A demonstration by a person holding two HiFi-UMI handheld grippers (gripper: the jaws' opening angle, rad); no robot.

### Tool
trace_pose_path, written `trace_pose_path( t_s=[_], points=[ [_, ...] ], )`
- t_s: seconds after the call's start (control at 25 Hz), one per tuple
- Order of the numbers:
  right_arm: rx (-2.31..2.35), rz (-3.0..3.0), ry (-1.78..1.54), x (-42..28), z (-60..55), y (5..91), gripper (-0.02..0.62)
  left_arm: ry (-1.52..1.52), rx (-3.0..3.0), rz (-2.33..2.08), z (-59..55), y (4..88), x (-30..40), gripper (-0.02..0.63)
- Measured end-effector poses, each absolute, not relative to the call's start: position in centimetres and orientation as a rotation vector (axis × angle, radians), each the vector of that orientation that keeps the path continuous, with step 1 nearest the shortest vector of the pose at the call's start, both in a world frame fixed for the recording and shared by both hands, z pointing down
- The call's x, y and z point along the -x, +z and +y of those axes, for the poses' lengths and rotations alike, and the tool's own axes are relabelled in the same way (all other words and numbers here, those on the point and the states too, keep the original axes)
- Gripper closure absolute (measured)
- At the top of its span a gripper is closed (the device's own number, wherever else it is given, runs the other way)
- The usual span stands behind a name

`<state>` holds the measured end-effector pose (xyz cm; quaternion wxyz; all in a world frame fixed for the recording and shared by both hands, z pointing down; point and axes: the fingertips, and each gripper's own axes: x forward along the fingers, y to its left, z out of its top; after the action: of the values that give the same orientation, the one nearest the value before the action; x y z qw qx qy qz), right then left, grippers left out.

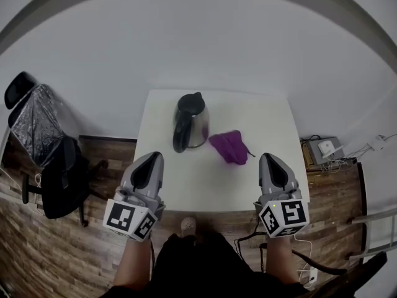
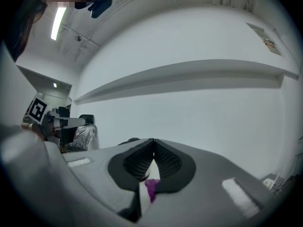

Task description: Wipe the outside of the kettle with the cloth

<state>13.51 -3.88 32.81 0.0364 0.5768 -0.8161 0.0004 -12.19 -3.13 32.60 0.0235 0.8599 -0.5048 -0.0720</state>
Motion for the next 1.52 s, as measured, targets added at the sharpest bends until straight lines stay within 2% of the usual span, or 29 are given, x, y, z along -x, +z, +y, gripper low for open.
trace_pose_path(
  t_s=[0.68,1.16,1.28,1.44,1.52],
  points=[
    [-1.848,-2.391,0.016,-11.6,-8.0,33.8,0.594,-0.139,-2.707,-1.434,-8.1,35.7,13.4,0.603],
    [-1.799,-2.382,0.081,-12.0,-10.1,35.9,0.594,0.175,-2.781,-1.314,-9.4,38.5,11.3,0.603],
    [-1.761,-2.382,0.091,-12.0,-10.7,36.6,0.594,0.165,-2.699,-1.354,-10.6,40.0,11.9,0.603],
    [-1.704,-2.386,0.13,-12.1,-11.2,38.1,0.594,0.301,-2.63,-1.43,-11.7,42.8,12.0,0.6],
    [-1.678,-2.389,0.15,-12.2,-11.4,38.9,0.594,0.342,-2.597,-1.391,-12.0,44.1,11.4,0.329]
  ],
)
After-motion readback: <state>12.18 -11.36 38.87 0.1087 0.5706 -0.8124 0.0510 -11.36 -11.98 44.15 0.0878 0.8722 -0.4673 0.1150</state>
